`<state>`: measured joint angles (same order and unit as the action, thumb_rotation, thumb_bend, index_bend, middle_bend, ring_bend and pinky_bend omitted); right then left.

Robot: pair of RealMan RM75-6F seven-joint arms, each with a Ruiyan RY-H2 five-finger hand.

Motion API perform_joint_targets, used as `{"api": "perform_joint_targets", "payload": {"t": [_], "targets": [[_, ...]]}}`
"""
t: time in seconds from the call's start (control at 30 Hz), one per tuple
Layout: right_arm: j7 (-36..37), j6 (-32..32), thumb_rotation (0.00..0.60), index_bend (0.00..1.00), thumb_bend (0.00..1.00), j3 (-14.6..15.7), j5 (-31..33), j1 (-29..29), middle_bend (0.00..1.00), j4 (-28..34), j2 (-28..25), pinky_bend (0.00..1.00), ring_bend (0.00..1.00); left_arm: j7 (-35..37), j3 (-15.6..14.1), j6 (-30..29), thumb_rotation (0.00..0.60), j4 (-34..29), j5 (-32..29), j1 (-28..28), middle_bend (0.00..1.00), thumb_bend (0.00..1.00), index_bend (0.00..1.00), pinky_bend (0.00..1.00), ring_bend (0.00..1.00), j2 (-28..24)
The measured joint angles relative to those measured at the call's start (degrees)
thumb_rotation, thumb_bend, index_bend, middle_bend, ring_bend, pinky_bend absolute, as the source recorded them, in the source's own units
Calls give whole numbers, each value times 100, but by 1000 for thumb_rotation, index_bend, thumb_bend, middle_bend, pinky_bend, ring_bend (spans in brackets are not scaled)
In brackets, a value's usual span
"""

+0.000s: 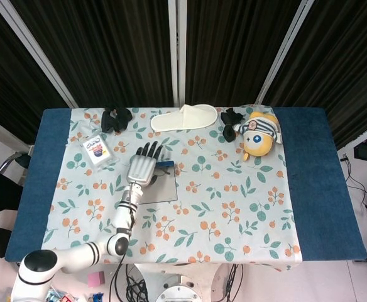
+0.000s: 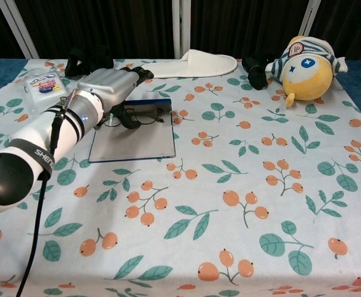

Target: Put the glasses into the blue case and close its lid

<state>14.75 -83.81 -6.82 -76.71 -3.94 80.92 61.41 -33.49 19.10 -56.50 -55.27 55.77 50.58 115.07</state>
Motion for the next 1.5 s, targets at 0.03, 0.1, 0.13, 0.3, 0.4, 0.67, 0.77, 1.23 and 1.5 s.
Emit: {"api": "perform_joint_targets", "payload": {"t": [0.03,0.1,0.13,0.3,0.4,0.67,0.77,1.23,1.5], "targets": [[-20,2,600,0,316,-5,2,7,0,13,-2,0,0,22,5,-21,600,-17,9,-6,0,144,0,168,25,-22],[-51,13,600,0,316,-13,7,23,0,32,-2,0,0,42,-4,-68,600,-113,34,-34,0,143,0,168,25,-72],[-65,24,600,0,316,-18,8,36,0,48,-2,0,0,53,-20,-109,600,-225,57,-66,0,138,0,168,25,-120],[-90,24,600,0,316,-49,1,73,0,107,-9,0,0,112,-168,-395,600,-1066,232,-308,0,124,0,168,25,-437],[-137,31,600,0,316,-46,-14,90,0,136,-18,0,0,104,-344,-561,600,-1780,331,-512,0,121,9,168,26,-721],[-165,19,600,0,316,-16,-30,82,0,174,-13,0,0,-250,-807,-537,600,-3033,60,-856,0,122,43,168,25,-1419],[-151,-1,600,0,315,-24,-10,68,0,164,-16,0,0,-280,-851,-349,600,-3101,-183,-863,0,122,45,168,25,-1488],[-204,56,600,0,315,-20,13,102,0,155,13,0,0,-160,-992,79,600,-3016,-476,-693,0,123,66,168,25,-1566],[-197,56,600,0,316,-12,25,90,0,137,6,0,0,-298,-1059,-115,600,-2652,-435,-635,0,188,160,169,25,-1367]]}}
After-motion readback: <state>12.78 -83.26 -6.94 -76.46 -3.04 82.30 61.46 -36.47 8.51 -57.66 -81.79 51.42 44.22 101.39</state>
